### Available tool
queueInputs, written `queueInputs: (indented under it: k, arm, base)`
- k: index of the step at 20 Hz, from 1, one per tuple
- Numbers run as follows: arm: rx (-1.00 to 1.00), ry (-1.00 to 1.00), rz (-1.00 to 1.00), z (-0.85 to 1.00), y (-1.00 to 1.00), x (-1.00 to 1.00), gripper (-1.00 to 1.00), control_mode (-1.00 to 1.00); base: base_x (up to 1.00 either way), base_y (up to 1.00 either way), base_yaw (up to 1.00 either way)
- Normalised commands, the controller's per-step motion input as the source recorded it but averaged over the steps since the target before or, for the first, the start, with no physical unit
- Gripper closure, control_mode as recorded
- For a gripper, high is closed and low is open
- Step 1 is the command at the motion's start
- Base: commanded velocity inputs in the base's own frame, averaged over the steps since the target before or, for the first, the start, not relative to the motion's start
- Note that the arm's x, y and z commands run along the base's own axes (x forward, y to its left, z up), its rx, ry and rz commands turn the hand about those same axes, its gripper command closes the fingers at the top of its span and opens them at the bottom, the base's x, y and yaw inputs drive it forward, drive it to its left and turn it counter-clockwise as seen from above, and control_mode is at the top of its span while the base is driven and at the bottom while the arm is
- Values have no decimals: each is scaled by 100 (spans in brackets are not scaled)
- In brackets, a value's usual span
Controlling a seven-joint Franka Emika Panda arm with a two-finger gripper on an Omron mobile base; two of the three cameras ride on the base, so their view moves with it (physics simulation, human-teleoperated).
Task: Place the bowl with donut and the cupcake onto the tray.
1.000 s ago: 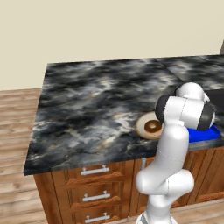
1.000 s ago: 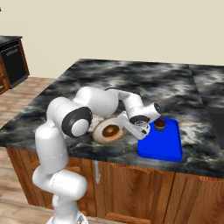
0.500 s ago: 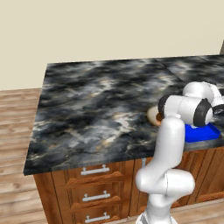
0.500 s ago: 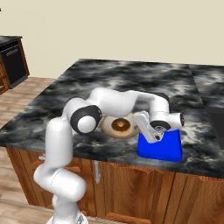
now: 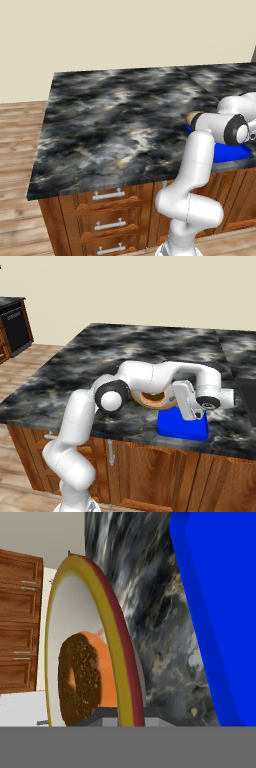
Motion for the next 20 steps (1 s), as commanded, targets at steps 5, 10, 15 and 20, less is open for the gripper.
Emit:
queueInputs:
  k: [5, 10, 15, 20]
  arm:
    - [-2, 0, 0, 3, -37, -31, 100, -100]
    - [-11, 0, 0, -3, -17, -23, 100, -100]
    - [-14, 0, 0, -13, -7, -24, 100, -100]
    - [-13, 3, 0, -20, -1, -14, 100, -100]
  base:
    - [0, 0, 0]
    - [0, 0, 0]
    - [0, 0, 0]
    - [0, 0, 0]
